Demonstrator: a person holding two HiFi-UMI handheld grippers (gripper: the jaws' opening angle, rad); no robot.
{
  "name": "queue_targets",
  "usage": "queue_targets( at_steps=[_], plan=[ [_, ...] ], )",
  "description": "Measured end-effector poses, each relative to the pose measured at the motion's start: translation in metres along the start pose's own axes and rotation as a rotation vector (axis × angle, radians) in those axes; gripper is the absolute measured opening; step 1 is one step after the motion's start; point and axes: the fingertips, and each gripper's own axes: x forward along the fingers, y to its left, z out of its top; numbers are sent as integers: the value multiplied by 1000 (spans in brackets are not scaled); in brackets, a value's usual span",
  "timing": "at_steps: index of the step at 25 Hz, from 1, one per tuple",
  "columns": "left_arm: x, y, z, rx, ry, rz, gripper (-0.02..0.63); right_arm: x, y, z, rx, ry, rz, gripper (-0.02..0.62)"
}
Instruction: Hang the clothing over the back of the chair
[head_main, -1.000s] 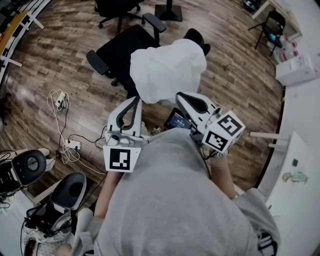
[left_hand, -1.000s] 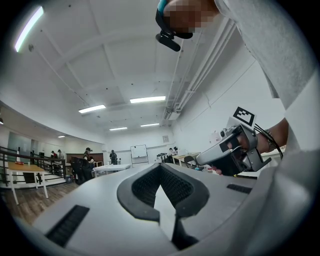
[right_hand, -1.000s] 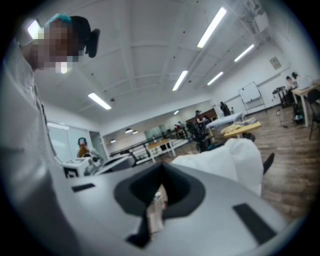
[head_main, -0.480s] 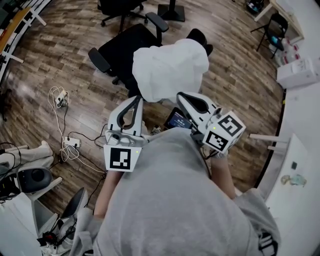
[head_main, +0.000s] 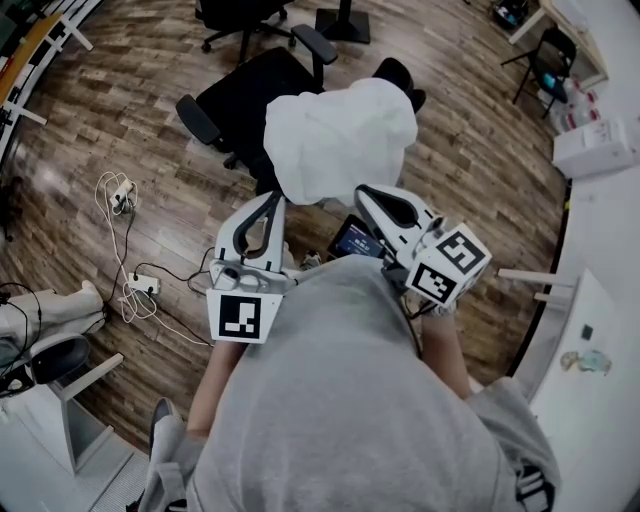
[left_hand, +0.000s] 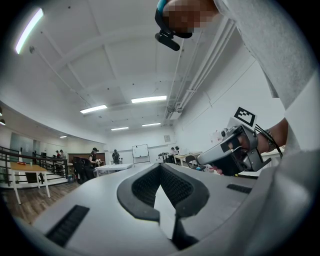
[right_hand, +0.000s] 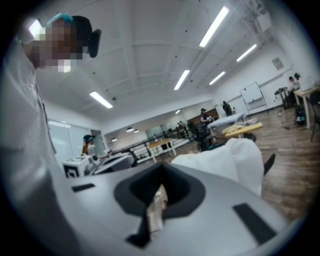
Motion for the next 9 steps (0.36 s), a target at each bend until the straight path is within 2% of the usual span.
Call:
queue_targets(
  at_steps=[9],
  plan=[
    [-2, -2, -4, -11, 9, 7, 34, -8, -7, 3, 8, -24, -12, 34]
  ],
)
